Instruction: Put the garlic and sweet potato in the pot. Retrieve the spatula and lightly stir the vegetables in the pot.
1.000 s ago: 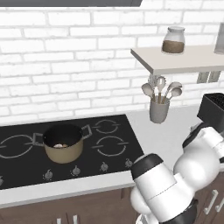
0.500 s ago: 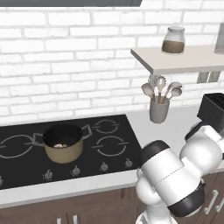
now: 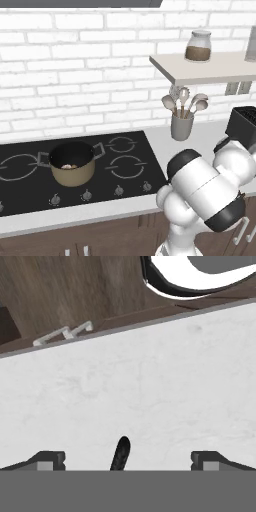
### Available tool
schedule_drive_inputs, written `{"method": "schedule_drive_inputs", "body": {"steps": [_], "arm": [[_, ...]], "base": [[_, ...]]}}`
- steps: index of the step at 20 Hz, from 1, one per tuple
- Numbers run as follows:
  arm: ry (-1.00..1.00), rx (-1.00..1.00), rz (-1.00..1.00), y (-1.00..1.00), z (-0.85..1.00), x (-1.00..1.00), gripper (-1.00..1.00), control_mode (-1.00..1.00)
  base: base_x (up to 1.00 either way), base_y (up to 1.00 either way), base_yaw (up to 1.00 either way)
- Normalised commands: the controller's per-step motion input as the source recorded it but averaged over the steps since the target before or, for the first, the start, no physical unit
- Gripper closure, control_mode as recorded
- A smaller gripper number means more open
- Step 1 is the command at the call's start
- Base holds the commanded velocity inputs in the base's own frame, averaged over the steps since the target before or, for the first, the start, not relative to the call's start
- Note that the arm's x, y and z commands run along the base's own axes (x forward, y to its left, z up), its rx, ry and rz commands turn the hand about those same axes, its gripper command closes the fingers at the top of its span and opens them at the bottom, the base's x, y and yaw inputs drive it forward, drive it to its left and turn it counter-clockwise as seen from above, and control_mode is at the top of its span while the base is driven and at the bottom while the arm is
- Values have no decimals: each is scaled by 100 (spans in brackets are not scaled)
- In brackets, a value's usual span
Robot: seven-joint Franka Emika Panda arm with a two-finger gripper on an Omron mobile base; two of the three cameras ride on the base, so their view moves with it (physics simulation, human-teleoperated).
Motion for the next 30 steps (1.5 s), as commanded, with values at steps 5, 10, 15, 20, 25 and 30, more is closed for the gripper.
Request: {"method": "schedule_drive_inputs", "body": {"steps": [5,10,15,20,25,30], "arm": [[0,9,-31,22,-29,56,-100,-100],[0,6,-31,3,-24,59,-100,-100],[0,6,-28,0,-20,49,-100,-100],[0,8,-25,-4,-5,50,-100,-100],[0,8,-23,-11,-2,47,-100,-100],[0,2,-18,3,-34,32,-100,-100]], "base": [[0,0,0],[0,0,0],[0,0,0],[0,0,0],[0,0,0],[0,0,0]]}}
